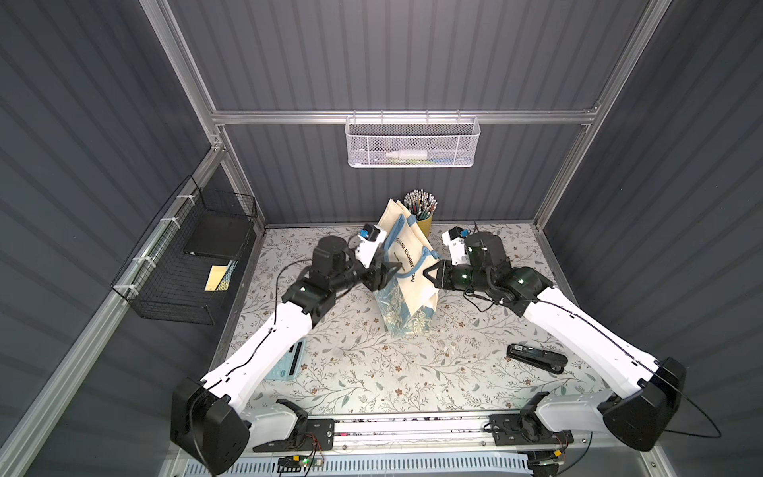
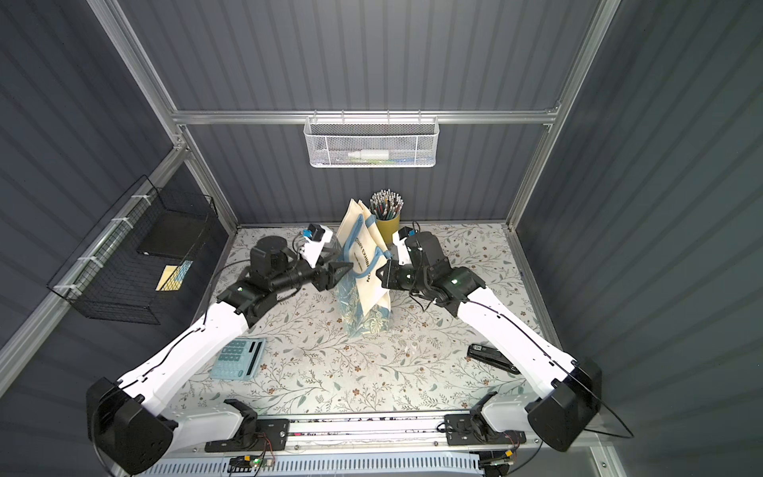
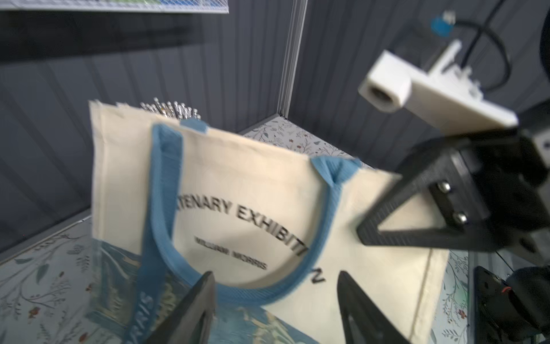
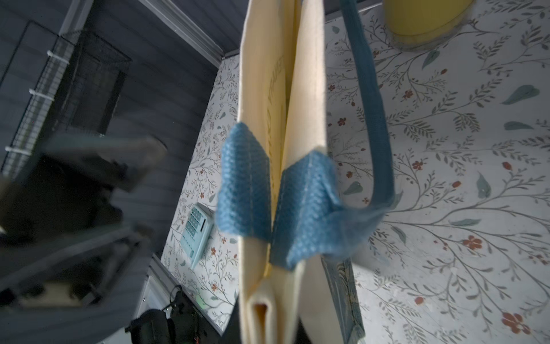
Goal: Put away the canvas bag
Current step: Press the canvas bag at the center of the board.
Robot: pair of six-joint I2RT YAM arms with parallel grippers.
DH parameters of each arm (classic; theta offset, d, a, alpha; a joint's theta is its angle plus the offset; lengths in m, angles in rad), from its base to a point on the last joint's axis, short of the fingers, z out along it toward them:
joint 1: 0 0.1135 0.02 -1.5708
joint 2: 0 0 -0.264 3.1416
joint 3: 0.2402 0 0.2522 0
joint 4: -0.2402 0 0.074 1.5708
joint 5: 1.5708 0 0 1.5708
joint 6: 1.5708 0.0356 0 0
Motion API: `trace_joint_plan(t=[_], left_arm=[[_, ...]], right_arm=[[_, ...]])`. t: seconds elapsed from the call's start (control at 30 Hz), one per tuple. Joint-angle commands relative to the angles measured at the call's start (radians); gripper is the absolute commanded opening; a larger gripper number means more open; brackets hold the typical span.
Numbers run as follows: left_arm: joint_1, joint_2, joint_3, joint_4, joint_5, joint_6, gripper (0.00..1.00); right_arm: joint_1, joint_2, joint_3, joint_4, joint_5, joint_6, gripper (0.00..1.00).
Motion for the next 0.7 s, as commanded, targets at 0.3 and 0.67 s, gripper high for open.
trace_joint_plan(t=[0.3,0.67], left_arm=[[-0.315,-0.052,-0.097,0.100,-0.573,0.041,0.69],[-0.392,-0.116,-0.093,0.103,-0.568,0.040,0.71]], right_arm=[[0.250,0.229,0.428,-0.280,0.674,0.290,0.00],[0.349,0.129,0.338,-0.396,0.920,0.690,0.00]])
